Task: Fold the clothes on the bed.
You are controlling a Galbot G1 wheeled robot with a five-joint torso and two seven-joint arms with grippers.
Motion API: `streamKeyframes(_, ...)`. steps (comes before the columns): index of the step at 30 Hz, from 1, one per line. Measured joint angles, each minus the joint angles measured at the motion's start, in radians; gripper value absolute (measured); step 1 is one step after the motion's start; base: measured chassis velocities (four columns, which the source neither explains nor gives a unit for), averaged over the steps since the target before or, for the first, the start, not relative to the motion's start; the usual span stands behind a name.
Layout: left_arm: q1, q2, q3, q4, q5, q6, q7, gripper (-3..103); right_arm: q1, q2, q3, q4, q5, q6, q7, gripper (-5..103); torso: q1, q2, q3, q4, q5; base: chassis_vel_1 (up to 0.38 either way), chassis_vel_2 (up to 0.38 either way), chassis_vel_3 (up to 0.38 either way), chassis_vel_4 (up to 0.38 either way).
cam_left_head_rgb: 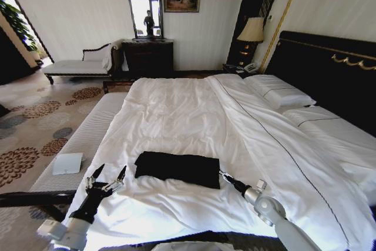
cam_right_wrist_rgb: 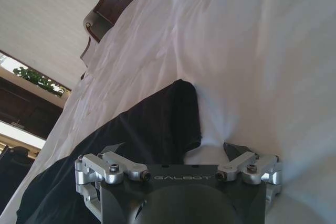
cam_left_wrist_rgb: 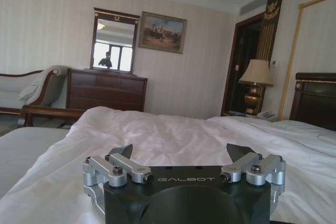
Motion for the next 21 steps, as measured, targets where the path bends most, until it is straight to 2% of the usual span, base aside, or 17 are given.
streamKeyframes(3,-0.034,0.019,0.037,-0.030,-0.003,0.021,-0.015,100,0.017,0.003,-0.022,-0.002,-0.008,-0.007,-0.009,100,0.000,0.000,0.000,-0.0002,0.0002,0.000,0.000,0.000,0.000)
streamKeyframes(9,-0.064,0.031,0.045,-0.050,-0.013,0.048,-0.047,100,0.061,0.012,-0.052,-0.028,-0.015,-0.007,-0.012,100,0.000,0.000,0.000,0.0001,0.0003,0.000,0.000,0.000,0.000)
streamKeyframes(21,-0.070,0.033,0.046,-0.048,-0.015,0.053,-0.051,100,0.117,0.024,-0.083,-0.078,-0.028,-0.005,-0.017,101,0.000,0.000,0.000,0.0000,0.0000,0.000,0.000,0.000,0.000)
